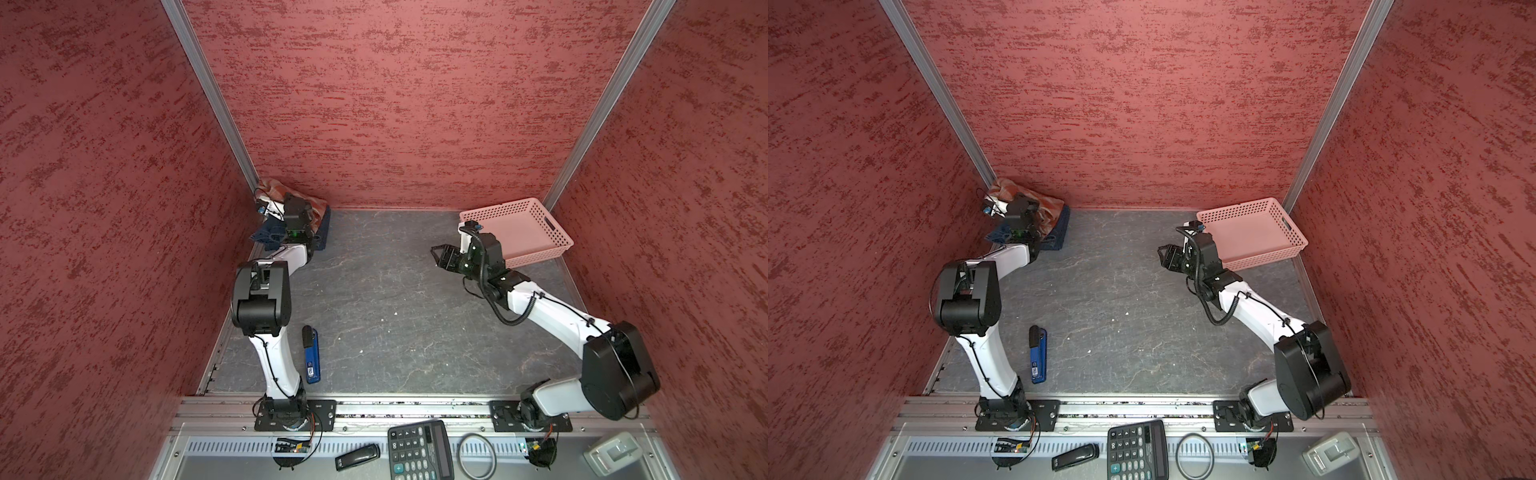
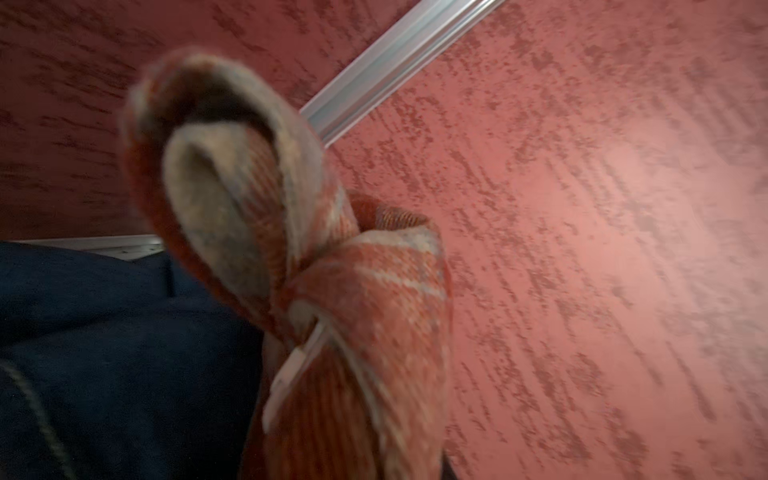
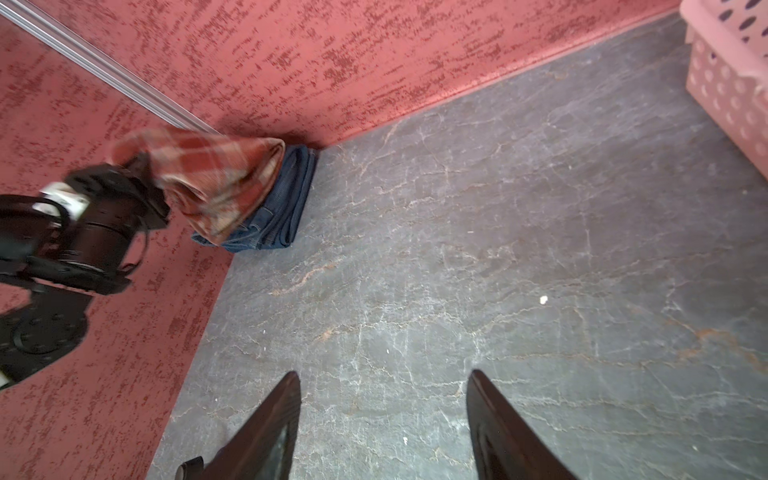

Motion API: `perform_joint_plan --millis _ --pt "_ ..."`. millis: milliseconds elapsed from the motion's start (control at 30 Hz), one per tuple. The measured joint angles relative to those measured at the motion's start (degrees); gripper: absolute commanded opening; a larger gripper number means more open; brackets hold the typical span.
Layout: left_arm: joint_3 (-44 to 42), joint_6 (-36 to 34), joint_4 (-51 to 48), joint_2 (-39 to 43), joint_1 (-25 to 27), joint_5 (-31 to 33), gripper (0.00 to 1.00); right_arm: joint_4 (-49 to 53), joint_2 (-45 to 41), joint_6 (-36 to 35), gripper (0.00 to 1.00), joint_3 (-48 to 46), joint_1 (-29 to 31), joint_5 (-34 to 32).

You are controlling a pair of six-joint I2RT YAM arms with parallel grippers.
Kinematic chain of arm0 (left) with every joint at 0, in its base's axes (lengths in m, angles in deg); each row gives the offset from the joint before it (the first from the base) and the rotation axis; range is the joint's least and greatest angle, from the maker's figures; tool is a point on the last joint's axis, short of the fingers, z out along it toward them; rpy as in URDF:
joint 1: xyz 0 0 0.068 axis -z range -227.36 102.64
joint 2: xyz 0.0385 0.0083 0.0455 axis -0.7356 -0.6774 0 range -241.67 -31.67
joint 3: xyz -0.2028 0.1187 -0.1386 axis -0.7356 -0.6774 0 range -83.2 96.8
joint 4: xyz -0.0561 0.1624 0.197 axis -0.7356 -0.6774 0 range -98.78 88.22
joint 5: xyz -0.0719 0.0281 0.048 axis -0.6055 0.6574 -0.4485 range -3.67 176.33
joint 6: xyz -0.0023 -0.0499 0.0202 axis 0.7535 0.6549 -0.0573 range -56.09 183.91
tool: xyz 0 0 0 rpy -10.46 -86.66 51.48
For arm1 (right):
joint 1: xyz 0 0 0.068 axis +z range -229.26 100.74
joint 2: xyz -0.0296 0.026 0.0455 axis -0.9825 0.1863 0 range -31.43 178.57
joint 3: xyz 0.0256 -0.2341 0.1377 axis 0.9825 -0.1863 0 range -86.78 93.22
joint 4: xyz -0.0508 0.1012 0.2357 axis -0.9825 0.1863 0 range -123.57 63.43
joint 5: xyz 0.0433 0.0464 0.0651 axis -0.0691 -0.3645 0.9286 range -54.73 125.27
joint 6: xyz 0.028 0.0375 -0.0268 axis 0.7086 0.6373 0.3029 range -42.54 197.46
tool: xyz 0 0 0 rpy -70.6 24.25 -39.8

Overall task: Fold and stack the skirts
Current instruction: 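Lift the skirt onto the denim stack with the left gripper while the right withdraws, then open the left gripper to release the skirt on the denim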

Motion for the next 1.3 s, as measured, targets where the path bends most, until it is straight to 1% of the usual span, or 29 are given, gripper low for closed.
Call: perform_joint_plan --millis 167,333,433,500,533,600,633,667,833,900,967,1033,1133,1200,1233,1300 --pt "0.96 -3.15 -7.89 -0.26 -1.77 0.76 0.00 -0.46 0.22 0.24 0.65 -0.37 0.26 0.04" --pt "6.01 -5.11 -20.02 -0.26 -2.62 0.85 0.03 -1.29 0.24 0.39 0.65 -0.42 0.63 0.22" --pt "10.51 -5.90 -28.85 -0.98 -3.50 0.68 0.24 -1.97 0.81 0.42 0.65 -0.42 0.63 0.28" --pt "15.04 -6.75 -36.30 -2.60 -4.22 0.72 0.44 -2.29 1.64 0.42 0.66 -0.42 0.63 0.35" --pt "16.92 -6.73 -39.15 -3.32 -4.48 0.79 0.52 -2.29 1.92 0.39 0.66 -0.46 0.63 0.39" --pt "21.05 -7.82 -46.05 -5.11 -5.11 1.03 0.85 -2.40 2.19 0.42 0.66 -0.81 0.63 0.48" --pt "22.47 -8.26 -48.81 -5.66 -5.33 1.18 0.94 -2.43 2.19 0.42 0.67 -0.96 0.63 0.50" --pt "24.22 -8.79 -52.37 -6.43 -5.60 1.46 1.00 -2.56 2.19 0.42 0.67 -1.07 0.63 0.59" --pt "32.57 -12.76 -65.55 -9.94 -6.23 2.45 0.99 -2.95 2.19 0.42 0.71 -1.18 0.63 0.68" --pt "34.05 -15.12 -69.37 -10.10 -6.23 2.45 0.99 -3.23 2.29 0.42 0.72 -1.16 0.63 0.70" --pt "33.88 -17.14 -71.17 -9.42 -6.16 2.16 0.99 -3.50 2.60 0.42 0.72 -1.16 0.63 0.76" --pt "30.95 -19.02 -71.41 -7.17 -6.08 1.05 0.99 -3.61 2.95 0.39 0.73 -1.16 0.63 0.87" --pt "22.60 -21.57 -70.01 -0.35 -5.95 -2.19 1.00 -3.58 3.19 0.33 0.77 -1.16 0.63 1.18" --pt "16.96 -23.45 -68.30 5.66 -5.88 -5.09 0.99 -3.58 3.19 -0.07 0.81 -1.16 0.63 1.40" --pt "15.52 -24.06 -67.93 7.87 -5.86 -6.01 1.00 -3.54 3.19 -0.17 0.84 -1.16 0.63 1.49" --pt "13.31 -25.77 -66.47 12.55 -5.73 -8.22 0.99 -3.45 3.19 -1.01 0.94 -1.16 0.61 1.60"
